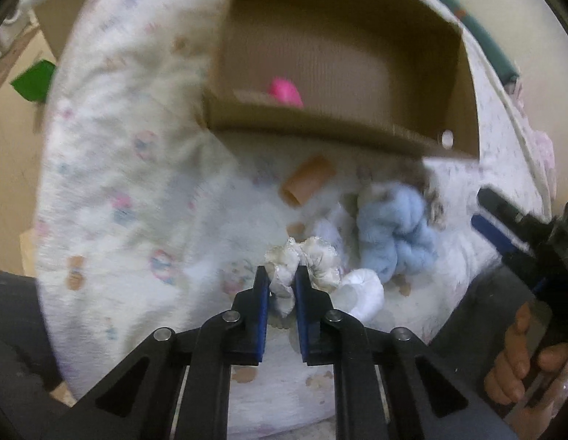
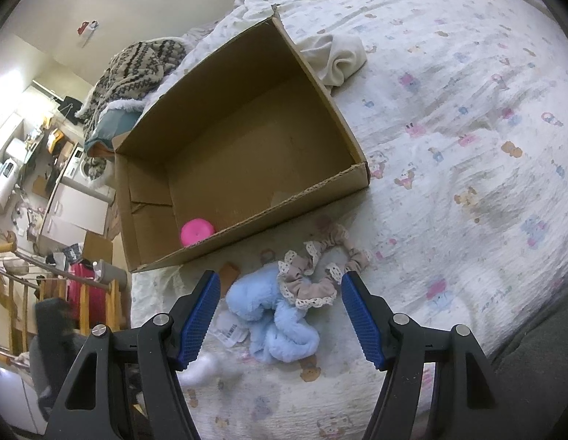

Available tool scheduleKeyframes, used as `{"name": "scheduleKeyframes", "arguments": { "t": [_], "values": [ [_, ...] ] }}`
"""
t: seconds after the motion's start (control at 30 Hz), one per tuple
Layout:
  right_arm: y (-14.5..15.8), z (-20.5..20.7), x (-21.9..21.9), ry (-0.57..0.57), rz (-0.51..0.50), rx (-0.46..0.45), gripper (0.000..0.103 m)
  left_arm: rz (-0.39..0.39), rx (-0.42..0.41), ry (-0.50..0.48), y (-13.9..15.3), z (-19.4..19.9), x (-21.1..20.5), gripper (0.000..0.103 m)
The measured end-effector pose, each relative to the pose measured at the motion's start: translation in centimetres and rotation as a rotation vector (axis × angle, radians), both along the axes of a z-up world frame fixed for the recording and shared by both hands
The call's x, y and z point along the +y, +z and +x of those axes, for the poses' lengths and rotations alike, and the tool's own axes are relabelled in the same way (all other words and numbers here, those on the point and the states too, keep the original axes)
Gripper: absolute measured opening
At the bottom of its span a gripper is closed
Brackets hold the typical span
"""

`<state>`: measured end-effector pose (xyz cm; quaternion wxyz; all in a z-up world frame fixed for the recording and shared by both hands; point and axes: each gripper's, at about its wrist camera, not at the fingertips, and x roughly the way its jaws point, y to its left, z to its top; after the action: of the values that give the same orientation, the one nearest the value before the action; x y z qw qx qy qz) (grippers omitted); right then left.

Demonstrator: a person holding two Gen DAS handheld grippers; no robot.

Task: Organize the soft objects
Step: 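Grasp the white lace scrunchie with the left gripper while the right gripper grasps the white sock ball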

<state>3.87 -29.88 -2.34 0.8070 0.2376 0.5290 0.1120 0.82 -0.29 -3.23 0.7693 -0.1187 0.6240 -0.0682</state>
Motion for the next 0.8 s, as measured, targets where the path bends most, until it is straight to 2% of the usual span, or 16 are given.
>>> {"name": "scheduleKeyframes", "arguments": {
  "t": [0.13,0.2,0.3,0.37,0.43,0.57,0.8],
  "values": [
    [-0.9,0.1,-0.1,0.002,0.033,0.052,0.072,0.083,-0.069,0.075,1.3,0.0,1.8,0.012],
    [-1.7,0.2,0.0,0.007,0.053,0.095,0.072,0.088,-0.069,0.087,1.4,0.2,2.2,0.012],
    [-2.1,0.2,0.1,0.009,0.049,0.114,0.072,-0.007,-0.019,0.083,0.6,0.6,2.3,0.012],
    [-2.0,0.2,0.4,0.014,0.039,0.109,0.072,0.005,0.006,0.091,-0.1,0.8,2.3,0.012],
    [-2.0,0.2,0.9,0.032,0.045,0.112,0.072,-0.044,0.024,0.100,-0.5,0.7,2.5,0.012],
    [-2.4,0.2,2.5,0.120,0.145,0.146,0.072,-0.026,-0.035,0.063,0.5,0.5,1.1,0.011],
    [-3.6,0.2,6.2,0.246,0.311,0.212,0.072,-0.146,-0.061,0.050,0.9,0.7,-0.3,0.011]
  ]
}}
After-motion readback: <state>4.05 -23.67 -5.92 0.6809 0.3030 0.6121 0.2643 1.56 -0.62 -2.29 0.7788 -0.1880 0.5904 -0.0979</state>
